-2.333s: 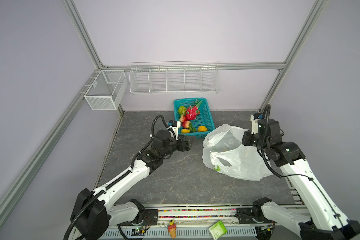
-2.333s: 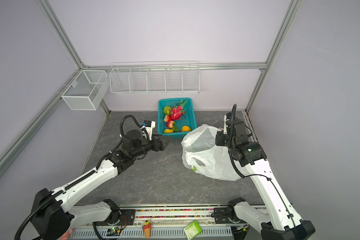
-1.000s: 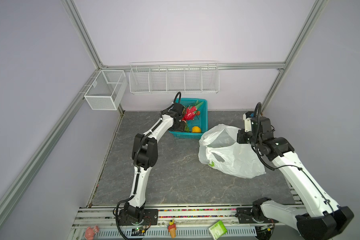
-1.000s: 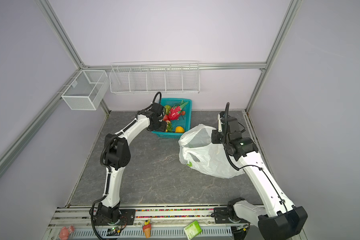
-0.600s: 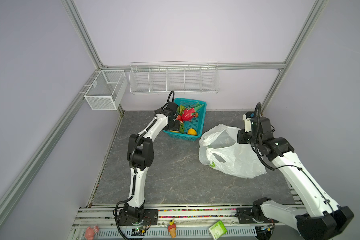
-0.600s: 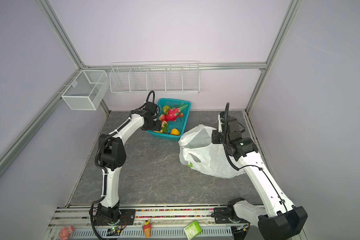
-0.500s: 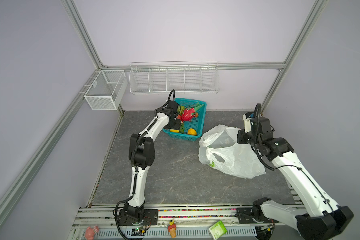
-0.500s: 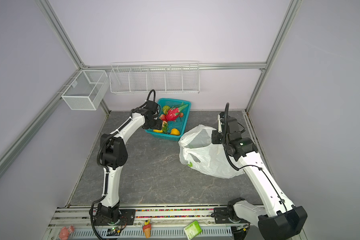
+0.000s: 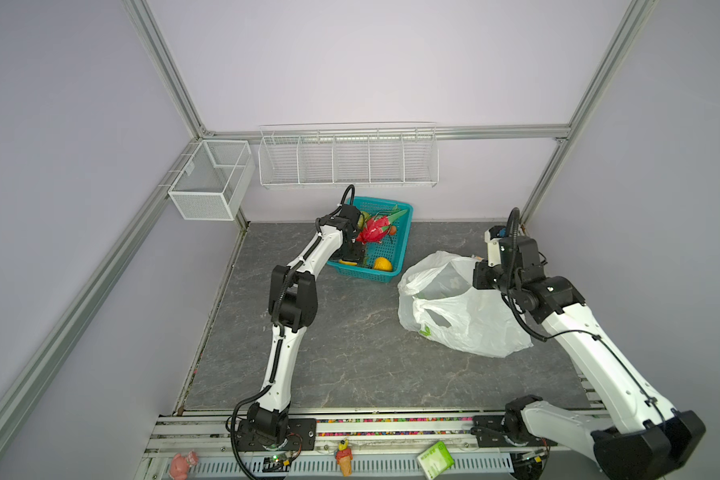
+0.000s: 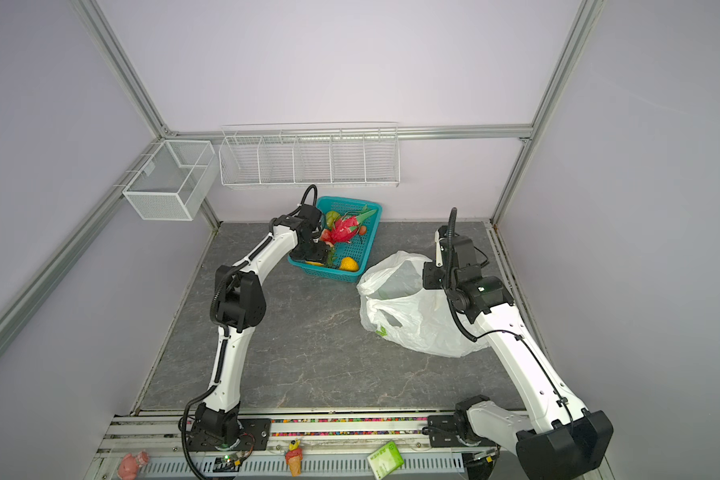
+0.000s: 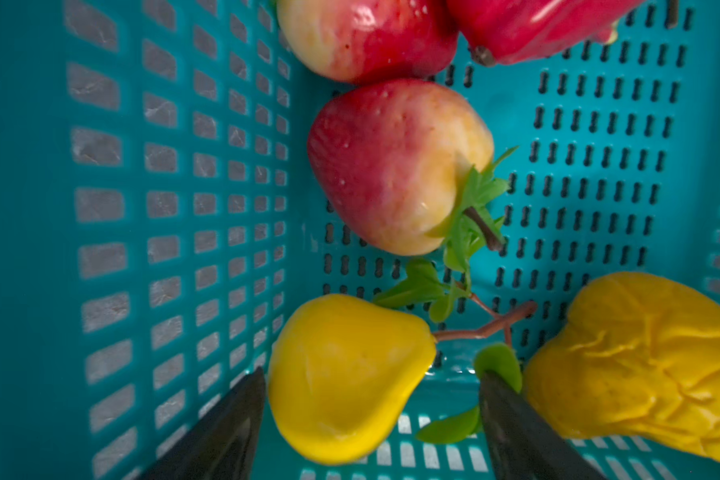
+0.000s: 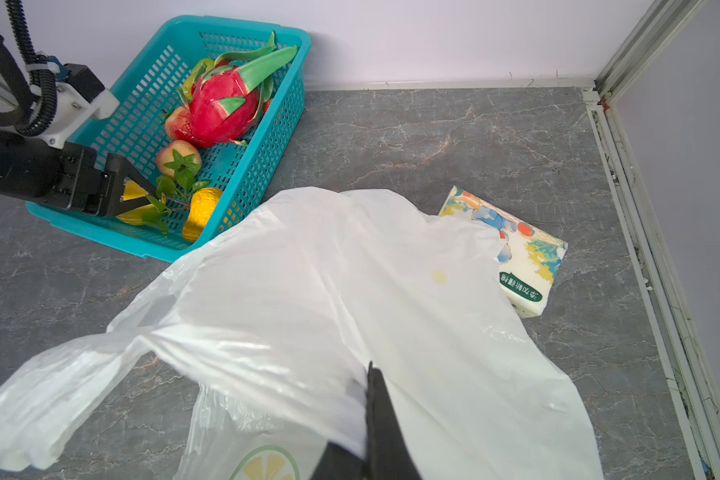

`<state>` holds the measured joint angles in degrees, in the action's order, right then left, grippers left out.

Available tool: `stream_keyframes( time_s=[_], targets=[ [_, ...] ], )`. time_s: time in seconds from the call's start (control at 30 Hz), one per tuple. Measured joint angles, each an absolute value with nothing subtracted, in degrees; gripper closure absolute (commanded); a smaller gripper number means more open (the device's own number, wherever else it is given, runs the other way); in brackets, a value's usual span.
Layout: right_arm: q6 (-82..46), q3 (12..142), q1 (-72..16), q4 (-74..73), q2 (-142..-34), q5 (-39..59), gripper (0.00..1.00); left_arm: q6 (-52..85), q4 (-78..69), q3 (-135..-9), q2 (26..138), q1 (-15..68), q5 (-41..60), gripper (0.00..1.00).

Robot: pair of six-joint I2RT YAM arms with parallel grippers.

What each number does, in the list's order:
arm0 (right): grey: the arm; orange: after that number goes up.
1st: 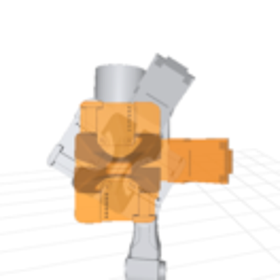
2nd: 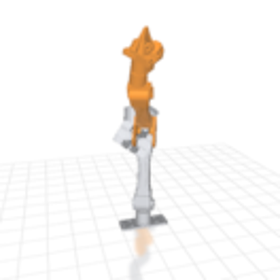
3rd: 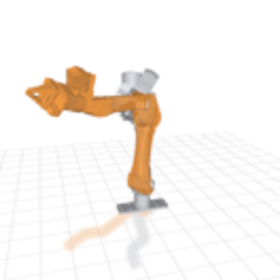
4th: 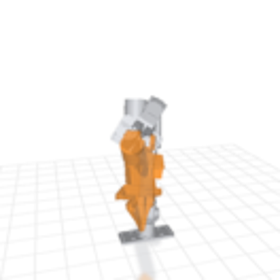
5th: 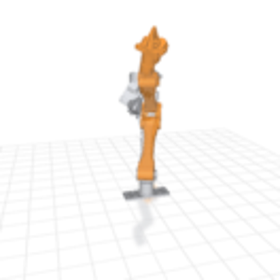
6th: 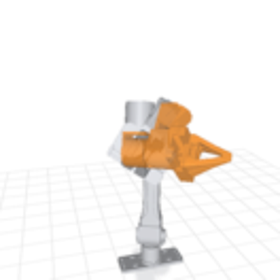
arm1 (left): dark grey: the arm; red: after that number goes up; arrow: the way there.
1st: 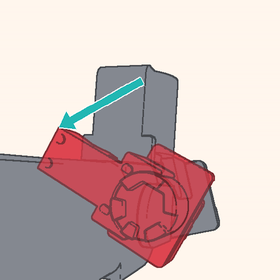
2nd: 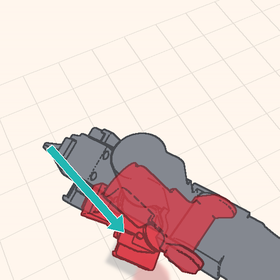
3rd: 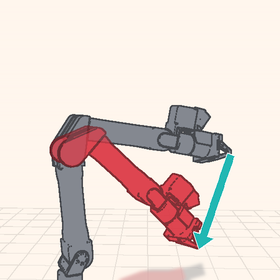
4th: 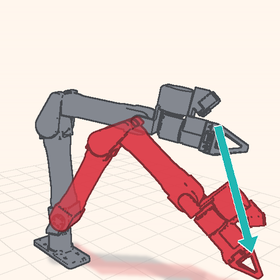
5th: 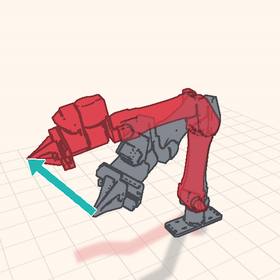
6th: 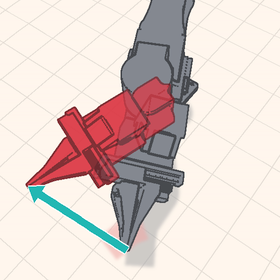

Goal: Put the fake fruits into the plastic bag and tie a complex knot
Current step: 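Move the left gripper into the teal basket and grasp the yellow pear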

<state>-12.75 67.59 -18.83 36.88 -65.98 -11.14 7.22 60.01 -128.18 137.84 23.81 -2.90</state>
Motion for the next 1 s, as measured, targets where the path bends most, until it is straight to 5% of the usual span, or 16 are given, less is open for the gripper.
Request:
stream_keyframes(
  time_s=[0.67, 1.0],
  targets=[
    [-12.36, 66.39, -18.83, 35.70, -66.57, -11.14, 0.93, 6.17, 62.85, -134.23, 143.31, 24.77, 1.37, 0.18],
    [-12.36, 66.19, -18.83, 35.66, -66.57, -11.14, 0.93, 5.67, 63.42, -134.69, 145.18, 24.82, 1.32, 0.27]
  ],
)
